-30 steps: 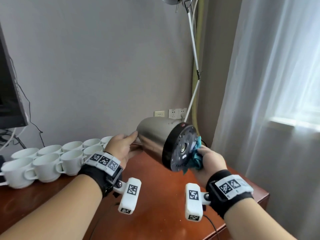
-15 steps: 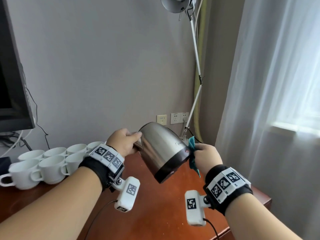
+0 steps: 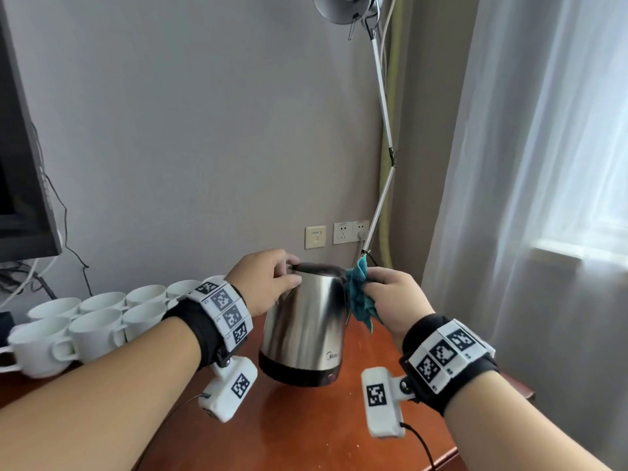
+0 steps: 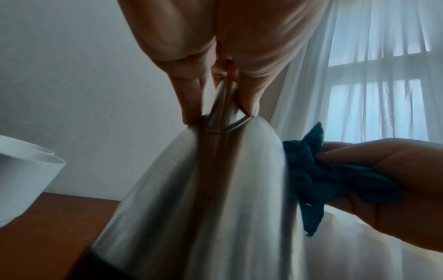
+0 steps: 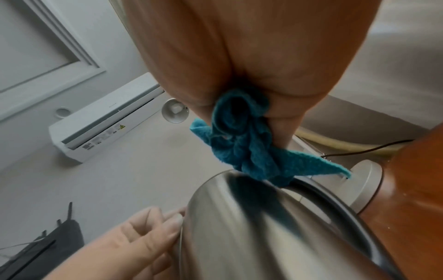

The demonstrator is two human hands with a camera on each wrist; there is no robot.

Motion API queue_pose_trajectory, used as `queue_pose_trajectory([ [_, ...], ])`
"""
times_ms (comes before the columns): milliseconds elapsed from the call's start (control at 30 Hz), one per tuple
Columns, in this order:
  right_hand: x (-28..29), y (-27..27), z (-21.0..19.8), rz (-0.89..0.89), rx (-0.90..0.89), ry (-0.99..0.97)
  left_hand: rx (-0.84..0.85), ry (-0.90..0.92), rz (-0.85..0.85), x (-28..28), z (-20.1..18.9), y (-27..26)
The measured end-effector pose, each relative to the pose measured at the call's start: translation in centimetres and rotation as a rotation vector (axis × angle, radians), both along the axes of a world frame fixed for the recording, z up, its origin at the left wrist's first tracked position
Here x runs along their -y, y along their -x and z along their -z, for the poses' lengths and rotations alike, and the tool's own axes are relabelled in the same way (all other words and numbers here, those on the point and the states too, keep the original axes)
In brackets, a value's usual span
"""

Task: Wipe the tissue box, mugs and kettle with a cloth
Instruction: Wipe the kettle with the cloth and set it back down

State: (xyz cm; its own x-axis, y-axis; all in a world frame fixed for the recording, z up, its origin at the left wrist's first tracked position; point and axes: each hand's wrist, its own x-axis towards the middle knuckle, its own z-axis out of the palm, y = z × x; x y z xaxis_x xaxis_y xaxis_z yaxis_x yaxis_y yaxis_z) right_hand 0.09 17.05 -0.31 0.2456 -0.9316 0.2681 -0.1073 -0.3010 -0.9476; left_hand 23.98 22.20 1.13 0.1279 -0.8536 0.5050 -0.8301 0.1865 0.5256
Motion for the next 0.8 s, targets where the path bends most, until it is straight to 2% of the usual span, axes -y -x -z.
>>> queue_pose_trajectory([
  [167,0.1,-1.5,1.0,0.008,-0.081,0.151,-0.010,0.052,0.012,0.8,1.1,0.2],
  [267,0.2,-1.4,1.2,-0.009,-0.049,0.127,0.005,0.074,-0.007,1.6,1.8,-0.1],
  [333,0.7,-0.9,1.2,0.009,0.042,0.028,-0.005,0.090,-0.008,2.1,2.2,-0.6],
  [433,2.1,0.1,2.6,0.098,0.157,-0.234,-0.013,0.127,0.003,2.7,3.0,-0.9],
  [500,2.4,0.4,4.0,0.145,0.113,-0.418,-0.033,0.154,0.012,2.9,3.7,-0.8],
  [600,2.3,-0.2,6.0,0.105,0.034,-0.600,-0.079,0.176,0.013,3.1,4.6,-0.6],
  [800,2.7,-1.2,9.3,0.020,0.110,-0.817,-0.121,0.135,0.031,4.1,6.5,-0.2],
])
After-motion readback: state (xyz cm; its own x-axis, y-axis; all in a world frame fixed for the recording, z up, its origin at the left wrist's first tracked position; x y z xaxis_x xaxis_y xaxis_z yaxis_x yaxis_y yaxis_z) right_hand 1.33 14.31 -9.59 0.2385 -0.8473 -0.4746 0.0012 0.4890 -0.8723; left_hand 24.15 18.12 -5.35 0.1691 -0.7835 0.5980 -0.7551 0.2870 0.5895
